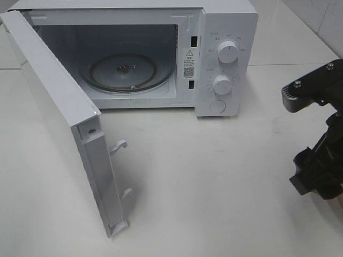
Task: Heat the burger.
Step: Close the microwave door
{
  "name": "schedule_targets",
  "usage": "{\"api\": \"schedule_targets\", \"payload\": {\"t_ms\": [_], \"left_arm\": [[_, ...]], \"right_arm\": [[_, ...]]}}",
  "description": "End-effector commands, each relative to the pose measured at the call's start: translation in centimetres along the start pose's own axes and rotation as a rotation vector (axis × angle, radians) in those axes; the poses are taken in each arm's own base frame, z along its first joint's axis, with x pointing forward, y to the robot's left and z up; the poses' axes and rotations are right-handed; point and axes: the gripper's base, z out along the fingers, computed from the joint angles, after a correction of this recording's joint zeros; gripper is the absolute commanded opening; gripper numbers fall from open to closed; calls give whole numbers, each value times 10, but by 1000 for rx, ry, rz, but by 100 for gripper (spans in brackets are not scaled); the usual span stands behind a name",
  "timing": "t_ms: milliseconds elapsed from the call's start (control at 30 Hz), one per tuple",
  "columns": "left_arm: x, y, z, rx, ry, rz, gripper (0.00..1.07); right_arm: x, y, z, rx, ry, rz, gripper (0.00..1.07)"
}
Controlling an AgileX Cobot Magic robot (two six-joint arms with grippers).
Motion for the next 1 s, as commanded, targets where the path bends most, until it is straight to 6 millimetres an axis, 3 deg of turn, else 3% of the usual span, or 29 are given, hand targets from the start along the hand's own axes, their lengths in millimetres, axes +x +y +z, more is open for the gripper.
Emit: {"api": "schedule_targets", "payload": {"t_ms": [33, 267, 500, 700, 867, 1000], "left_arm": [[1, 0, -1, 5, -4, -6, 100], [1, 0, -1, 5, -4, -6, 100], [1, 0, -1, 5, -4, -6, 100], [1, 0, -1, 5, -4, -6, 100], [1, 0, -1, 5, -4, -6, 100], [1, 0, -1, 5, -4, -6, 100]], "right_arm": [[6, 1, -26, -88, -20, -47, 76], [29, -10, -67, -138, -192, -48, 76], [57, -20, -90, -149, -293, -25, 76], [86, -26, -92, -157, -375, -7, 76], [118, -33, -82, -122, -489, 91, 76], [129, -35, -80, -84, -549, 158, 76]]}}
